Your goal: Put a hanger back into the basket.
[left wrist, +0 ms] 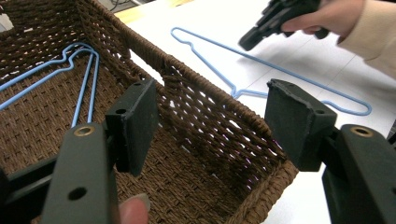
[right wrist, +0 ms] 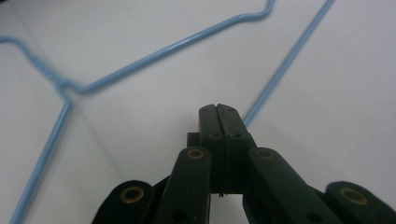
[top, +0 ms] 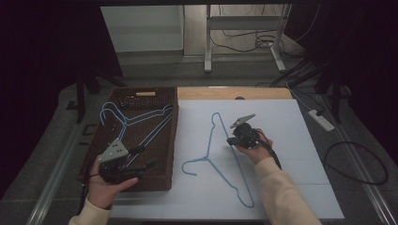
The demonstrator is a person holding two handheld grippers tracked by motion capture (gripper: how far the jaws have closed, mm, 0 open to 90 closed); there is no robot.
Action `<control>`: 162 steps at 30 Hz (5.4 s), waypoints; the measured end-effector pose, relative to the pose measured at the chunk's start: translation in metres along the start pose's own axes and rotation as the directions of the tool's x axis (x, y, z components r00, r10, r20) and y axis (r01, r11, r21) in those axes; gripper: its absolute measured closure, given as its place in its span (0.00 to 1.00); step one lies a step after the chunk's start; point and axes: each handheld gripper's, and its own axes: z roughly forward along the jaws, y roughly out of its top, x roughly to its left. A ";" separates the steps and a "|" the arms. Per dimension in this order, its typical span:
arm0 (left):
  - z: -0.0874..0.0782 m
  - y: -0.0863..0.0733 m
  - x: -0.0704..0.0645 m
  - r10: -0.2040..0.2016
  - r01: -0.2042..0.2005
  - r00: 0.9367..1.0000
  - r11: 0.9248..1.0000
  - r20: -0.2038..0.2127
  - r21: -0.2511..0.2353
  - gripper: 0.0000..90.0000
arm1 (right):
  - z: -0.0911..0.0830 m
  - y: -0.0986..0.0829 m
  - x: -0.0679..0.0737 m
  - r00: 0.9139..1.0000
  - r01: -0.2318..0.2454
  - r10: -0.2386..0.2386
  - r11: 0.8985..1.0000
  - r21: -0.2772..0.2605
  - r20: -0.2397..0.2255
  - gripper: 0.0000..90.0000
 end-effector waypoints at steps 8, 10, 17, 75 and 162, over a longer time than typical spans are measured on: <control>-0.002 0.000 0.001 0.001 -0.001 1.000 1.000 0.000 0.003 0.39 | 0.028 0.018 -0.008 0.999 0.017 -0.018 1.000 0.011 0.050 1.00; -0.003 0.000 0.001 0.000 0.000 1.000 1.000 -0.002 0.002 0.39 | 0.030 0.021 -0.010 0.997 0.018 -0.019 1.000 0.021 0.073 1.00; -0.003 0.000 0.001 0.001 -0.001 1.000 1.000 -0.001 0.003 0.39 | 0.029 0.018 -0.014 0.997 0.005 -0.009 0.999 0.044 0.077 1.00; -0.001 0.000 -0.001 -0.007 0.007 1.000 1.000 0.009 -0.004 0.39 | -0.066 -0.096 -0.029 0.947 -0.238 0.215 0.969 0.073 0.237 1.00; 0.047 0.021 -0.060 -0.023 0.009 0.986 0.996 0.163 0.083 0.39 | -0.041 0.010 0.039 1.000 -0.022 0.022 0.999 0.041 -0.004 0.96</control>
